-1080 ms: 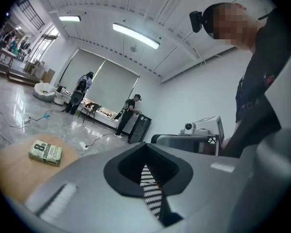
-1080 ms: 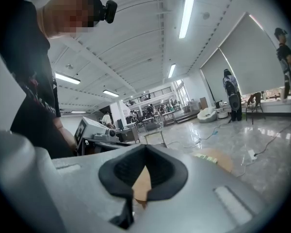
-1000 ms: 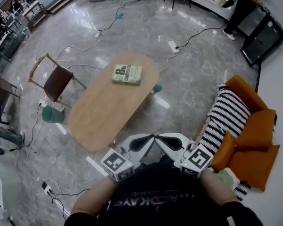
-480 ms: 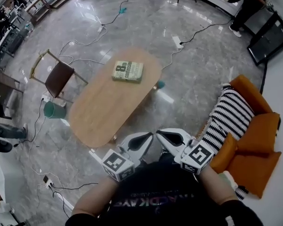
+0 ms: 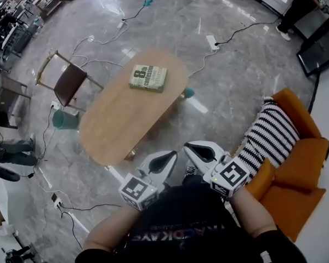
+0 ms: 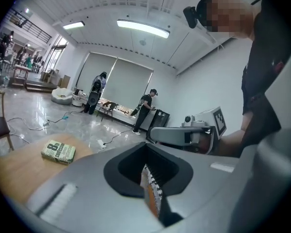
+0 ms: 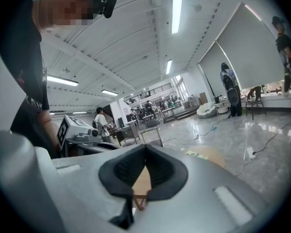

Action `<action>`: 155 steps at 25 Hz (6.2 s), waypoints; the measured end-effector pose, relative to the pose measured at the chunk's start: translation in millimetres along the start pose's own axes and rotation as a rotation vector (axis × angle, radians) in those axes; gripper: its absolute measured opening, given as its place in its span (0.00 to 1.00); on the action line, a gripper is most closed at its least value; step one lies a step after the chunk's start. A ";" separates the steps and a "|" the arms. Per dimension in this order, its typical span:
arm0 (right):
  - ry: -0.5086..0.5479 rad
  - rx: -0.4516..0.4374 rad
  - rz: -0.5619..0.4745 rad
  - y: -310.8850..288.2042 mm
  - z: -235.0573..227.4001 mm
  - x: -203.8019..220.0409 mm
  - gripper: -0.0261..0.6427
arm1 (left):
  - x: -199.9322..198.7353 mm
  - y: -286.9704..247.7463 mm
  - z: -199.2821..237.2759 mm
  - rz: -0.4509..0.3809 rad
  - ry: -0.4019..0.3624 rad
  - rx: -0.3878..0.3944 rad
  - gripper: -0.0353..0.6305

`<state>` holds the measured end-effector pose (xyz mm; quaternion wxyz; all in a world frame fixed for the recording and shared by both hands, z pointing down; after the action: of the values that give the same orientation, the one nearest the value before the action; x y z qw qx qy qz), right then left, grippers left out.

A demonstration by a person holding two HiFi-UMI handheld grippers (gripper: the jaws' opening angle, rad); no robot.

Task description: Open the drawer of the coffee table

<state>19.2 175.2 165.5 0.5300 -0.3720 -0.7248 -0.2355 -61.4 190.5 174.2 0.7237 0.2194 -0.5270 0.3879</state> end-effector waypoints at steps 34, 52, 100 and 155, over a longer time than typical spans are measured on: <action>0.075 0.086 0.085 -113.8 -61.0 52.7 0.04 | 48.4 -12.4 137.3 -0.028 -0.005 -0.118 0.05; 0.045 -0.082 0.207 -91.6 -210.8 108.8 0.08 | 127.9 -105.2 154.3 0.010 0.061 -0.361 0.05; 0.365 -0.274 0.252 -264.8 -568.5 481.0 0.44 | 512.5 -227.4 418.5 0.001 -0.003 -0.580 0.19; 0.519 -0.781 0.460 -221.0 -568.6 477.4 0.22 | 559.0 -241.4 409.5 0.051 -0.085 -0.579 0.20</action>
<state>104.9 -240.2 813.7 0.5519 -0.6210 -0.3270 -0.4503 -32.4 -67.9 860.3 0.7234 0.0065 -0.6510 0.2300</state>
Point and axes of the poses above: the fingertips, and each gripper's own axes: y backward along the fingers, z to its left, x out of its underside, the point moved 3 cm from there along y, backward along the fingers, and after that the axes turned 10 degrees about -z, right-handed, at the moved point
